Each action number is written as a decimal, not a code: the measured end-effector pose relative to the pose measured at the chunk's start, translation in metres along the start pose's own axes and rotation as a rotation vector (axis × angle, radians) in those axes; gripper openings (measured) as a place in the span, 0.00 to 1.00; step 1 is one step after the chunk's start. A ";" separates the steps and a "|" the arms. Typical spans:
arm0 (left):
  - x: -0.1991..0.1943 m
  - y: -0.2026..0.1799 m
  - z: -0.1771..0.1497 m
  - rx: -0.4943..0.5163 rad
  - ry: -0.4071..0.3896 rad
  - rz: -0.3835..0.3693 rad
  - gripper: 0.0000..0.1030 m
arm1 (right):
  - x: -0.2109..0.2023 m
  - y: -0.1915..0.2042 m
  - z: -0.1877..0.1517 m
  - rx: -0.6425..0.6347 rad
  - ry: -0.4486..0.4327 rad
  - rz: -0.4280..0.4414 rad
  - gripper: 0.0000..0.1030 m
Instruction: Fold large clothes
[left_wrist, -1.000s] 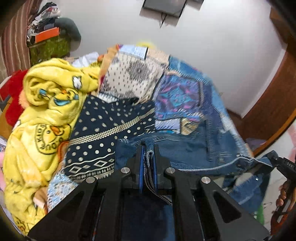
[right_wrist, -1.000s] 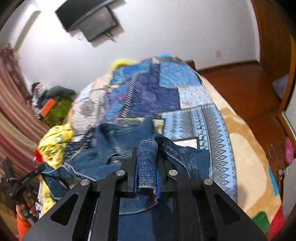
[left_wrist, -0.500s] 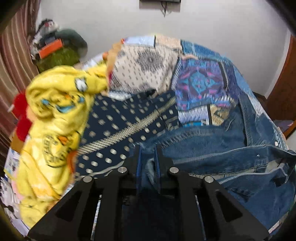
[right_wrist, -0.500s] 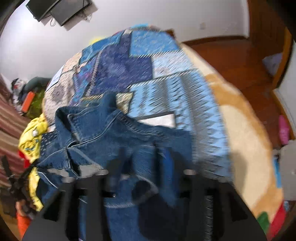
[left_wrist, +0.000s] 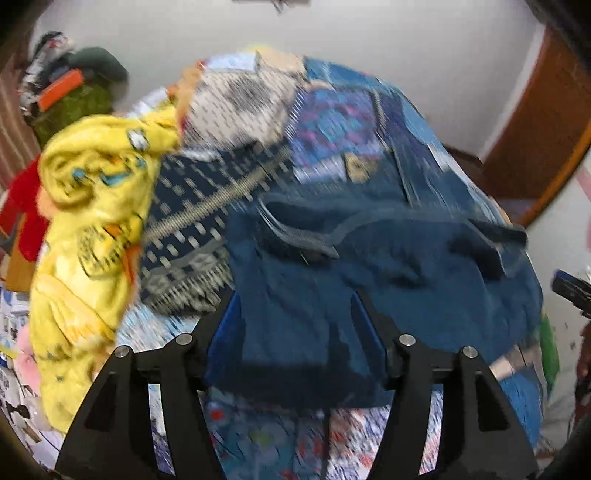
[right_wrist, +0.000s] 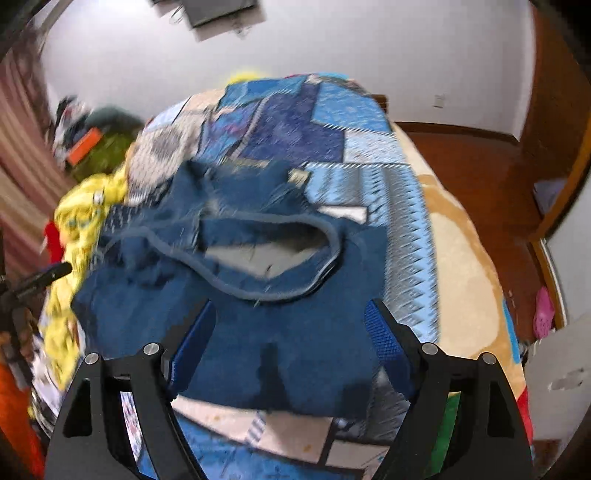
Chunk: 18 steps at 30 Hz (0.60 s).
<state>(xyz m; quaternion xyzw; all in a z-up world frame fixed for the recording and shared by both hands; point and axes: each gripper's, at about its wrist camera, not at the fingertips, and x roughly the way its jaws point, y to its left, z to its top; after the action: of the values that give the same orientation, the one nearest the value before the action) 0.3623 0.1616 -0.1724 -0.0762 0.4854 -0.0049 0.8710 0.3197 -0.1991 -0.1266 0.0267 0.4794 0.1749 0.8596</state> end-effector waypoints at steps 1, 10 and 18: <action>0.001 -0.003 -0.004 0.008 0.007 -0.005 0.59 | 0.004 0.005 -0.003 -0.010 0.012 0.016 0.78; 0.048 -0.033 -0.015 0.082 0.089 -0.009 0.66 | 0.063 0.034 -0.019 -0.056 0.138 0.035 0.78; 0.094 -0.015 0.011 0.066 0.105 0.046 0.66 | 0.101 0.033 0.009 -0.118 0.177 0.018 0.79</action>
<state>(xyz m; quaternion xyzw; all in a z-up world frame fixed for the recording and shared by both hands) 0.4222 0.1402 -0.2437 -0.0358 0.5315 -0.0049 0.8463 0.3669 -0.1337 -0.1969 -0.0352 0.5423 0.2120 0.8122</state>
